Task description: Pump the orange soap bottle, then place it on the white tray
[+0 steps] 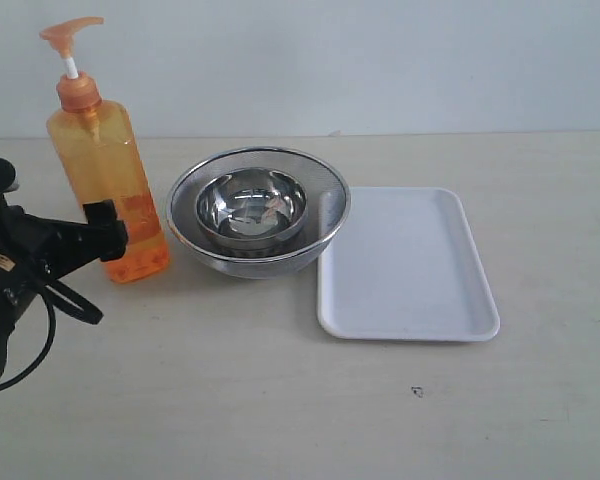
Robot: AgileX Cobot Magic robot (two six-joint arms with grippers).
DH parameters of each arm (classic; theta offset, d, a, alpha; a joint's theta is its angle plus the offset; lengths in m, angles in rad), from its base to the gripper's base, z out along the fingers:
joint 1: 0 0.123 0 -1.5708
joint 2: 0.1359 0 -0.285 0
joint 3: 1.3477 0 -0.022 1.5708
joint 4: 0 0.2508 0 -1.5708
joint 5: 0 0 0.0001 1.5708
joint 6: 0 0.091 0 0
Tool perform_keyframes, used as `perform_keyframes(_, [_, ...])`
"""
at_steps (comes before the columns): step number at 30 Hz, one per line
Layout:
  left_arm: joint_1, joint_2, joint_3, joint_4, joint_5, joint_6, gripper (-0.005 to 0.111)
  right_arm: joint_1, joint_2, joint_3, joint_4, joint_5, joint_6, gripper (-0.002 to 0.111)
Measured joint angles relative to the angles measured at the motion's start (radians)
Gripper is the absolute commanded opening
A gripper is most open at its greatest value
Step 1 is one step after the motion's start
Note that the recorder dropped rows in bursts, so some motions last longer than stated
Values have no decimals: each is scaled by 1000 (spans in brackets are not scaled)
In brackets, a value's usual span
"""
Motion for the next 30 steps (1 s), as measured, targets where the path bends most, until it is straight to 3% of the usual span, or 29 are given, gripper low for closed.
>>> perform_keyframes(8, [0,0,0,328,19,-164,109,0,0,0,0,0,0,0])
perform_keyframes(18, [0,0,0,332,-143,-180,109,0,0,0,0,0,0,0])
perform_keyframes(30, [0,0,-26,332,-153,-180,109,0,0,0,0,0,0,0])
